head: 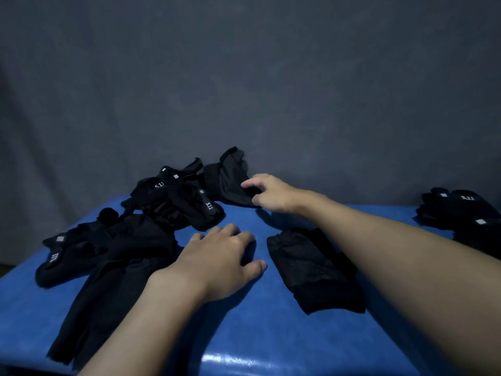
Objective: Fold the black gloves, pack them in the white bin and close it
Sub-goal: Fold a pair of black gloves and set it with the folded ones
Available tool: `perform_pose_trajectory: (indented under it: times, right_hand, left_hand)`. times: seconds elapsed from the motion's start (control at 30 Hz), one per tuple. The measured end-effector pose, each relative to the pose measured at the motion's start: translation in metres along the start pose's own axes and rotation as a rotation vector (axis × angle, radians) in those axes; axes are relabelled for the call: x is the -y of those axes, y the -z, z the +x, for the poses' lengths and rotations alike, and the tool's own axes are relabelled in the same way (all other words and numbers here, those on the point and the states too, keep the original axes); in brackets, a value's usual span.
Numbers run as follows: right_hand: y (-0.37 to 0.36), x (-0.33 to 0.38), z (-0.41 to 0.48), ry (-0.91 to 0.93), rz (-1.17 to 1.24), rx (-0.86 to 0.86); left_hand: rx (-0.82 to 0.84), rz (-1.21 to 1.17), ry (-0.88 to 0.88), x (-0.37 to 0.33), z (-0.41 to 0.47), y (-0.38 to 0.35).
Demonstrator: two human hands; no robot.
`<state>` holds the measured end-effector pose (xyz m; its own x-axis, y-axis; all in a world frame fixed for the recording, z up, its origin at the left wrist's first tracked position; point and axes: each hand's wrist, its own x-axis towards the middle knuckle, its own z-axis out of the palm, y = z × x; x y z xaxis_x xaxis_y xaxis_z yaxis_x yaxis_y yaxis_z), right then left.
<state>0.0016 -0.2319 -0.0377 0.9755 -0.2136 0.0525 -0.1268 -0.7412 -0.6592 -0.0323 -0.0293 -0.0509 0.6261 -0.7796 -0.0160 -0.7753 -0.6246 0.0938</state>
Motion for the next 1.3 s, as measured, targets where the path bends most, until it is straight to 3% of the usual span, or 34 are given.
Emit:
perform_pose_trajectory:
  times: [0.33,0.6,0.87,1.1,1.3]
  right_hand:
    - [0.004,-0.001,-0.011,0.059,-0.098,-0.051]
    - [0.026,0.006,-0.091,0.249,-0.21,-0.081]
    - [0.04,-0.004,-0.144,0.338,-0.064,-0.125]
    - [0.035,-0.018,-0.157,0.259,0.087,-0.204]
    - [0.027,-0.017,-0.162,0.247,0.132,-0.404]
  left_hand:
    - [-0.09,-0.138,0.047,0.0,0.004,0.009]
    - [-0.549,-0.662,0.245,-0.001,0.02,0.018]
    - [-0.56,-1.254,0.308,-0.012,0.033,0.021]
    - [-0.702,-1.266,0.176,-0.035,0.023,0.033]
    - [-0.885,-1.138,0.145,-0.043,0.023,0.035]
